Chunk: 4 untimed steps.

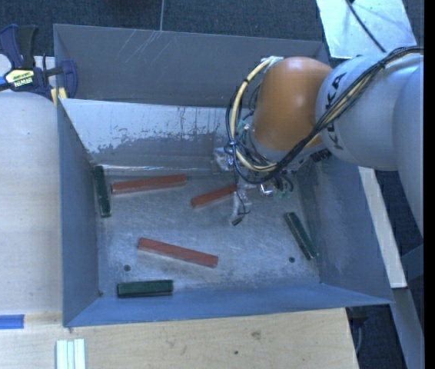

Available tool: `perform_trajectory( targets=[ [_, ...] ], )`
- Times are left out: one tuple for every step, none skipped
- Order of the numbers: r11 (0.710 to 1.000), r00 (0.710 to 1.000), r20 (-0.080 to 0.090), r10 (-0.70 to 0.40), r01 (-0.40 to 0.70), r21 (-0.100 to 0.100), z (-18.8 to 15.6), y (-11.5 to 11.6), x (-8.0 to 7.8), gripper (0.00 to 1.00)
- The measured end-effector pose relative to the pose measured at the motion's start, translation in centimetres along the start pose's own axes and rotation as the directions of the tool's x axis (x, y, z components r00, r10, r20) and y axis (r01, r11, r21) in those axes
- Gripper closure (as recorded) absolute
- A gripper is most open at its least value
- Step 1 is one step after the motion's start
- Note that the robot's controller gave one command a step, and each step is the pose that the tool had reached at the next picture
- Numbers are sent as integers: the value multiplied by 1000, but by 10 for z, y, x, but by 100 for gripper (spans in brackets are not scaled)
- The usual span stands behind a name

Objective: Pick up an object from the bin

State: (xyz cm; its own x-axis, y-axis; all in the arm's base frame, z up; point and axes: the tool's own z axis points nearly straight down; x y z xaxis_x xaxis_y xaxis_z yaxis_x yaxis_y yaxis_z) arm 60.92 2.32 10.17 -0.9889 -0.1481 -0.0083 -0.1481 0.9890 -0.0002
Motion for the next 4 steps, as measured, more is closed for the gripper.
perform_trajectory(
  targets=[
    [1000, 1000, 1, -27, 27, 1, 1, -3, -2, 0],
    [999, 999, -9, 45, -45, 0, 33, -8, -1, 0],
    [999, 999, -7, 44, -44, 0, 32, -8, -1, 0],
    [999, 999, -3, 43, -43, 0, 30, -8, -3, 100]
  ],
)
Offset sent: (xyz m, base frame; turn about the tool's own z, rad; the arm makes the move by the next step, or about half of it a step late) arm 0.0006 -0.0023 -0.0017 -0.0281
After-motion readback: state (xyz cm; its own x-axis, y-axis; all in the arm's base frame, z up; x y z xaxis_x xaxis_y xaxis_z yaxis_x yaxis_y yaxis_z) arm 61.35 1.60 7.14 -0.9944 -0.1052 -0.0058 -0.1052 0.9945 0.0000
